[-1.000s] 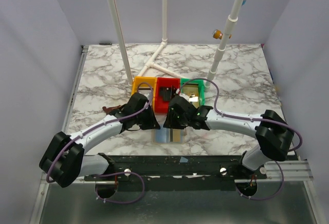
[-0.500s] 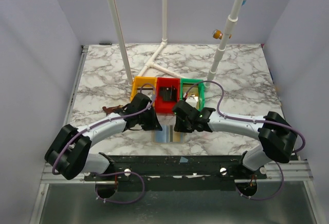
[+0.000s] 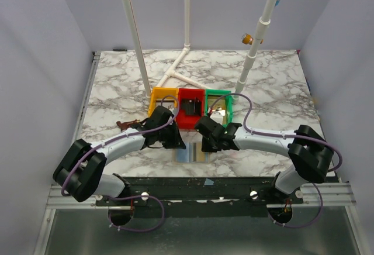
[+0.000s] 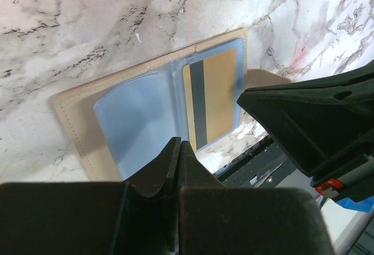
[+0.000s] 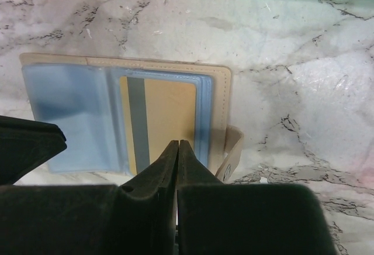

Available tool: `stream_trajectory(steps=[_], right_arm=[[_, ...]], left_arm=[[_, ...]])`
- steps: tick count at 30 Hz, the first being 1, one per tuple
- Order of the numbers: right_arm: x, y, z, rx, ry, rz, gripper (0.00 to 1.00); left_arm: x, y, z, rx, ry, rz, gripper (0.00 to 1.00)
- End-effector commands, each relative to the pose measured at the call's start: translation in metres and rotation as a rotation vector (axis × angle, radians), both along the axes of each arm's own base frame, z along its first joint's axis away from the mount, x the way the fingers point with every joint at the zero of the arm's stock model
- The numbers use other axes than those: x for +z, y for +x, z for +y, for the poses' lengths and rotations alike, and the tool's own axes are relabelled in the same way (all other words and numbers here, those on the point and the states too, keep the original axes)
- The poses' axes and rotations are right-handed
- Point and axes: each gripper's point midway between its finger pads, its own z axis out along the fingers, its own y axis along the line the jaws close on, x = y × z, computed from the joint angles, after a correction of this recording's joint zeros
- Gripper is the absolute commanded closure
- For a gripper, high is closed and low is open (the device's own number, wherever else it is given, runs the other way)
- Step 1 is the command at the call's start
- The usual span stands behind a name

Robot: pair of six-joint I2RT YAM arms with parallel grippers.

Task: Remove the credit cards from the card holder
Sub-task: Remove the credit card from the card holder.

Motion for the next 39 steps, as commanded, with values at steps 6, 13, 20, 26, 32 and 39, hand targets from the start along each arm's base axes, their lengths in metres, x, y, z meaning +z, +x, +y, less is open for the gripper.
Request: stream_trajectory(steps=[6, 13, 20, 26, 32, 39], right_arm=[[-0.015, -0.002, -0.009, -0.005, -0.059, 0.014, 0.98], [-0.022, -0.004, -0.005, 0.008, -0.062, 0.026, 0.99], [-0.025, -0.006, 0.005, 0.026, -0.056, 0.034, 0.99], [-0.027, -0.007, 0.012, 0.036, -0.04, 0.041, 0.99], [-0.024, -0.006, 0.005, 0.016, -0.06, 0.031, 0.99], [-0.011, -0.003, -0.017, -0.029, -0.115, -0.014, 0.96]], left_arm=[[0.007, 0.003, -0.008, -0.017, -0.035, -0.013, 1.0], [0.003, 0.001, -0.007, -0.017, -0.032, -0.004, 1.0], [-0.002, -0.001, -0.006, -0.013, -0.03, 0.003, 1.0], [-0.005, -0.003, -0.005, -0.012, -0.028, 0.009, 1.0], [-0.009, -0.004, -0.004, -0.014, -0.023, 0.015, 1.0], [-0.01, -0.004, -0.003, -0.011, -0.02, 0.017, 1.0]])
